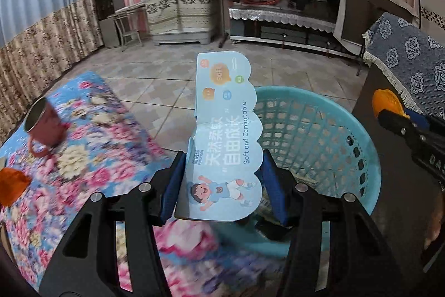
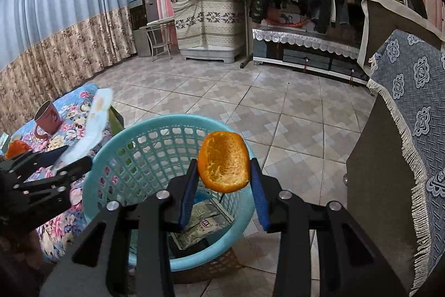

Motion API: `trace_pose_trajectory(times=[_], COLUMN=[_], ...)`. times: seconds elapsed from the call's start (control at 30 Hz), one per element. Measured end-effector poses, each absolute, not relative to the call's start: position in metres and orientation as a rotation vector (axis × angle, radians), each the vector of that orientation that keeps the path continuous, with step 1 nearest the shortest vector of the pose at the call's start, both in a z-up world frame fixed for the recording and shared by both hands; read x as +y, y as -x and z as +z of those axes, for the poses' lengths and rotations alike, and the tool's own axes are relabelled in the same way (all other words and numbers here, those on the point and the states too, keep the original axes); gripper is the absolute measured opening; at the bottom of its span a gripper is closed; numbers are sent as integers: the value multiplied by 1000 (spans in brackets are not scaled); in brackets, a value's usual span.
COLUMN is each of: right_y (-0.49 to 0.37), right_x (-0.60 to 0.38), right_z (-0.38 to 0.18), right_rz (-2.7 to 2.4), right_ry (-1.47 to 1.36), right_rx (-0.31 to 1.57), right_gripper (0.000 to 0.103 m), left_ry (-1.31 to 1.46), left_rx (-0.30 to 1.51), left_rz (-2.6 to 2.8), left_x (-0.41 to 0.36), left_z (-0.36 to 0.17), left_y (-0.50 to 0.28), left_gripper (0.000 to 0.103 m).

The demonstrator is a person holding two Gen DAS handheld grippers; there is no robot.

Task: Collect trash
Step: 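Carry card and peel to the light-blue basket and open both tools to drop them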

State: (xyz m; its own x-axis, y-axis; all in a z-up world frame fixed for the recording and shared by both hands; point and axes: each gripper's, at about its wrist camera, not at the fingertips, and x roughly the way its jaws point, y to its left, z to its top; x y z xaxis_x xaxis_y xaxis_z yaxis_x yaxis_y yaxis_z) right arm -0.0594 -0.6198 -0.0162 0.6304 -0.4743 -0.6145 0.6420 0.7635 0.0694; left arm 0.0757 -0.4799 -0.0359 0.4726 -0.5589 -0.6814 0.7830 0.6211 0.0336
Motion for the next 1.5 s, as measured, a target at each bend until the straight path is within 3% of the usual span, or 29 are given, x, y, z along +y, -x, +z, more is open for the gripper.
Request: trace_pose_trajectory(times=[0.2, 0.27, 0.33, 0.5, 0.67, 1.13, 1.2, 1.23, 1.27, 1.5], right_y=[59, 59, 57, 52, 44, -3, -9, -11, -11, -16], right_x=[-628, -628, -625, -619, -609, -601, -600, -599, -597, -587], right_z=[-15, -16, -18, -24, -30, -41, -43, -44, -44, -39], right_rz=[-651, -649, -645, -639, -626, -604, -615, -626, -636, -649], right_ry=[-315, -314, -310, -305, -312, -345, -333, -323, -315, -320], right_rx=[598, 600, 607, 623, 629, 667, 683, 684, 676, 676], right_gripper=[37, 37, 37, 37, 37, 40, 56, 73, 78, 91], left_ry=[-416, -422, -414, -386, -350, -250, -242, -241, -242, -228], left_rx=[650, 638, 624, 648, 607, 577, 575, 574, 572, 568], left_rz=[-874, -864, -850, -813, -704, -586, -582, -579, -575, -550], left_x=[-506, -506, -501, -487, -455, -395, -388, -386, -383, -354], left_z=[-31, -29, -27, -20, -4, 23, 25, 25, 26, 33], left_y=[-71, -72, -73, -88, -107, -136, -136, -137, -137, -143], left_gripper=[57, 78, 83, 84, 93, 97, 97, 97, 97, 98])
